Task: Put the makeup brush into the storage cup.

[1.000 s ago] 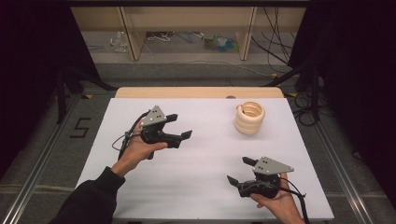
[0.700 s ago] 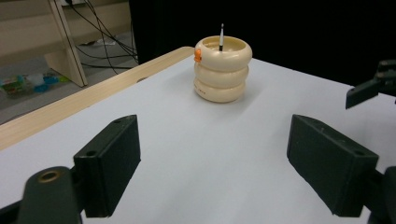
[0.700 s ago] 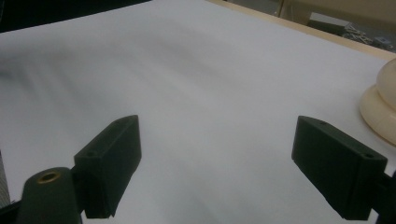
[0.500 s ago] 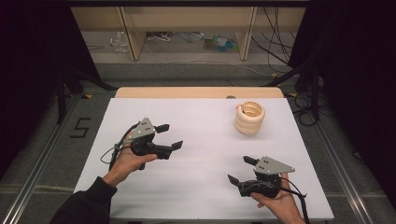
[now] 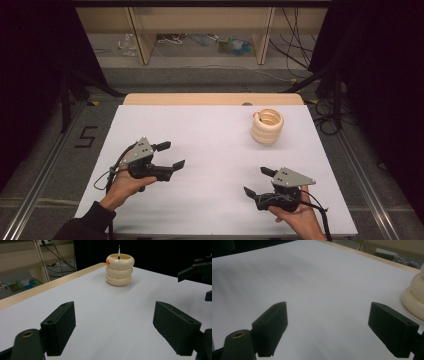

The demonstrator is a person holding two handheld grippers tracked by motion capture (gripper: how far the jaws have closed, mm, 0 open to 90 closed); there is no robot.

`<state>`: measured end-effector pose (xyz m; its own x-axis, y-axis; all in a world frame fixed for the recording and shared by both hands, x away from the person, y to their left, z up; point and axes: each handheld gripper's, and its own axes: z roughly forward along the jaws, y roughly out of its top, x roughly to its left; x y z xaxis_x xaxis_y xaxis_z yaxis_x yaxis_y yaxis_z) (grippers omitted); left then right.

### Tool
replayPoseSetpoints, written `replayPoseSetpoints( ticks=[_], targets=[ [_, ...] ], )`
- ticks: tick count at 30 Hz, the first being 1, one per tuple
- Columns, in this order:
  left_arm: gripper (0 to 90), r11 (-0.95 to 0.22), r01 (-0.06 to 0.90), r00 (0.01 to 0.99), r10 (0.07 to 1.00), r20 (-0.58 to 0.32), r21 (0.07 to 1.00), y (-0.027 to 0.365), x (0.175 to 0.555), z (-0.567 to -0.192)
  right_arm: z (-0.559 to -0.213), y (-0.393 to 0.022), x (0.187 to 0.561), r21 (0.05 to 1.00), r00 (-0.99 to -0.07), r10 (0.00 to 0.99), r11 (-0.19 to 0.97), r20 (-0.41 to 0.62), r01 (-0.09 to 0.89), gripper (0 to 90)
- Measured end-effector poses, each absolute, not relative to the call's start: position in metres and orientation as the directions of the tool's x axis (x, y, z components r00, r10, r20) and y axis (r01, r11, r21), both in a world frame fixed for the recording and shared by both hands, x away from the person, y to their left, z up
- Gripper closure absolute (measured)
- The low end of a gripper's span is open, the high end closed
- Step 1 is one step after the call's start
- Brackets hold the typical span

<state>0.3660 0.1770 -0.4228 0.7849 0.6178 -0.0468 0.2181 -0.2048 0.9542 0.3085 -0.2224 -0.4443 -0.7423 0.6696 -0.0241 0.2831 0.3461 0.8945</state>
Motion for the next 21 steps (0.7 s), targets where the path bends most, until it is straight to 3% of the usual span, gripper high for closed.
replayPoseSetpoints(
  ticks=[21],
  targets=[
    [18.2,-0.198,0.212,0.777,0.628,-0.042,0.957,0.197,0.346,-0.437,-0.444,-0.222,0.308,0.898,-0.737,0.676,0.336,-0.019,0.285,17.1]
  ],
)
